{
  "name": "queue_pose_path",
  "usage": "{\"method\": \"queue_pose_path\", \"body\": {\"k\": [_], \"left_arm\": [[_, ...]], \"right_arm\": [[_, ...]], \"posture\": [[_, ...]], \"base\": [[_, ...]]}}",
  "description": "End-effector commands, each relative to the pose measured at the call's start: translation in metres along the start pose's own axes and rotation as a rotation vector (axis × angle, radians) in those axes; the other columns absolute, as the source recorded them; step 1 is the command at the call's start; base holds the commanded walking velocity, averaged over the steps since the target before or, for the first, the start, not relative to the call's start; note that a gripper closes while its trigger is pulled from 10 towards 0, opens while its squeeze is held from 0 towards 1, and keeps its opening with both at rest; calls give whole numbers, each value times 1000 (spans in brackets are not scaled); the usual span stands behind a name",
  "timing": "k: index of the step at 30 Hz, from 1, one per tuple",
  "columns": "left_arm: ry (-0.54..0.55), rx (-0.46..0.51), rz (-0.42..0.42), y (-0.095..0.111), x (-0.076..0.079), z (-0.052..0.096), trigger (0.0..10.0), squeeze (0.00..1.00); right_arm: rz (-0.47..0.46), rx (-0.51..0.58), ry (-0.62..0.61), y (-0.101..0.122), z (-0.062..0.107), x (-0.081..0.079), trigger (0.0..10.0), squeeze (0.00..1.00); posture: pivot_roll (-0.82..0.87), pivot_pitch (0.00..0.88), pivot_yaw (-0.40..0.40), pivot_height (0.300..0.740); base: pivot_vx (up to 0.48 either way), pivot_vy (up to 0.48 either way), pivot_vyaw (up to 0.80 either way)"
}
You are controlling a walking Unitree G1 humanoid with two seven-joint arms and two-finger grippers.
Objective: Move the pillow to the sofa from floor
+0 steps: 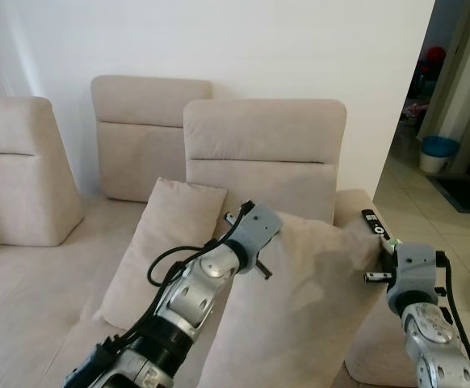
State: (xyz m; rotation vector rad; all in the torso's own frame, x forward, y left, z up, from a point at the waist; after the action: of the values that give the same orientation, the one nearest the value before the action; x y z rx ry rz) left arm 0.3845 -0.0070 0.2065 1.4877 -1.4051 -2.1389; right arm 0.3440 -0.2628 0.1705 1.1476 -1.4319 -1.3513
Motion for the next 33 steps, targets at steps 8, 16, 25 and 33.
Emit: {"method": "queue_pose_path", "body": {"k": [8, 16, 25, 33], "left_arm": [[133, -41, -38, -7, -28, -1, 10000, 0], [197, -40, -21, -8, -39, -2, 10000, 1000], [271, -22, -22, -3, -47, -1, 10000, 0], [305, 54, 74, 5, -49, 1, 10000, 0]], "right_arm": [[9, 29, -83, 15, -15, 9, 10000, 0], [-6, 26, -43, 16, -26, 1, 10000, 1000], [43, 11, -88, 12, -30, 5, 10000, 0], [28, 85, -50, 21, -24, -4, 10000, 0]], "posture": [[-79, 22, 58, 728], [-71, 22, 49, 728], [-71, 23, 42, 728], [-78, 25, 42, 728]], "base": [[0, 0, 0], [0, 0, 0], [0, 0, 0], [0, 0, 0]]}}
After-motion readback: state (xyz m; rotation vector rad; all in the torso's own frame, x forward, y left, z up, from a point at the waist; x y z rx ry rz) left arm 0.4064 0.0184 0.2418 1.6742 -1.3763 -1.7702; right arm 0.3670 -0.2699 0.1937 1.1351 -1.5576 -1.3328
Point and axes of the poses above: a point about 5 cm out from each wrist's last joint towards the gripper, its own z axis pointing back from the gripper into the wrist, its own y axis along the axis of the wrist's last joint, x = y × z, the point moved 4 cm from there along -z, pointing out of the wrist towards the gripper, and after that the axes turned 13 degrees about -z, right-handed, at the moved point
